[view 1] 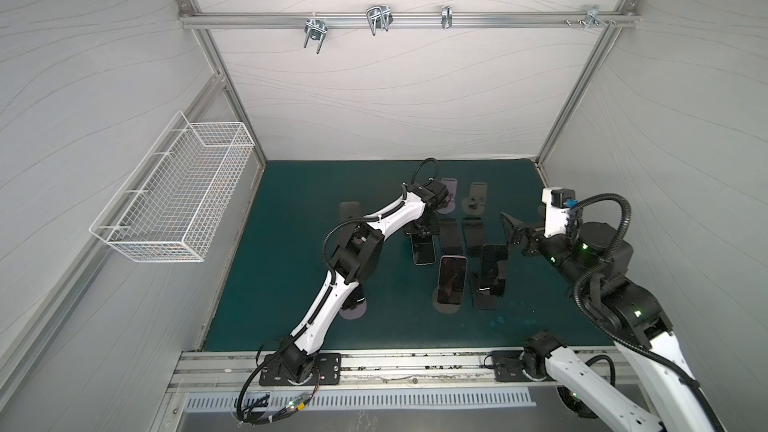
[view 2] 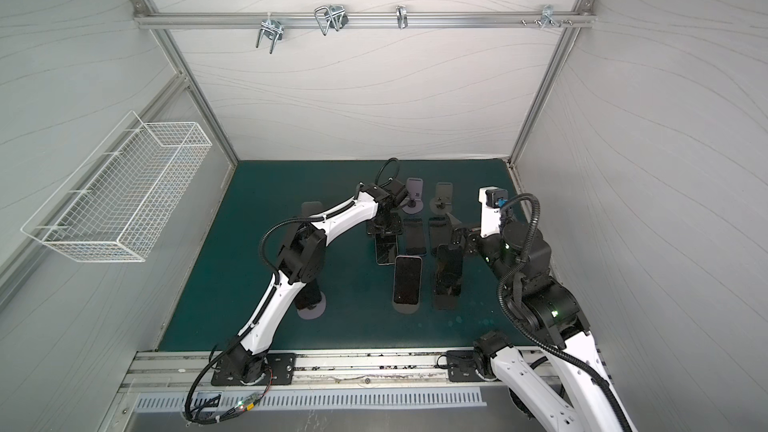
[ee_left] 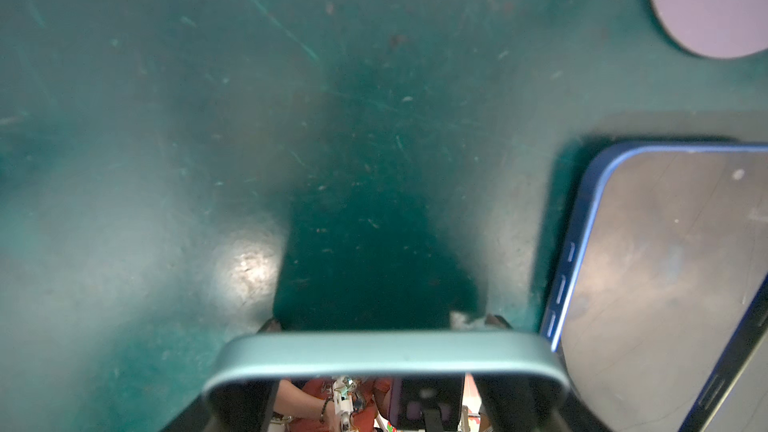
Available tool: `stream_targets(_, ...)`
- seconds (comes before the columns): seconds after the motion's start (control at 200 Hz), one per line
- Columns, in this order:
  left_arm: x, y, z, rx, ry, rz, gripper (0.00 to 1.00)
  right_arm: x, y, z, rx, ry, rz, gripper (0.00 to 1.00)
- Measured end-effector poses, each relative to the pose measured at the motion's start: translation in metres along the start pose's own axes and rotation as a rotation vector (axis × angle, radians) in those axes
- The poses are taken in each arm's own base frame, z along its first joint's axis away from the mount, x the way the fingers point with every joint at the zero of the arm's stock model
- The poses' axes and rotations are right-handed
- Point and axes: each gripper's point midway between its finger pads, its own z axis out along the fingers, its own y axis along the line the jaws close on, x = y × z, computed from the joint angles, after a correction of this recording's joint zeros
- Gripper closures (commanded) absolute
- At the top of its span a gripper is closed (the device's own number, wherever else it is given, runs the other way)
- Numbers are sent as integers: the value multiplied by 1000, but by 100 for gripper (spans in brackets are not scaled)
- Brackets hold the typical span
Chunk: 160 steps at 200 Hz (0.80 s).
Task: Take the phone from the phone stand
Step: 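Lower the teal phone beside the blue-edged phone with the left gripper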
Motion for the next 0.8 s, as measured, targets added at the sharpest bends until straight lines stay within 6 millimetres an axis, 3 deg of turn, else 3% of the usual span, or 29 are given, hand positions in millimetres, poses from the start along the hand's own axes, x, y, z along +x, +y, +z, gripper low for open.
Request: stream_targets(0.8,0,-4,-1,18,1,12,16,10,0,1,-2,13,6,1)
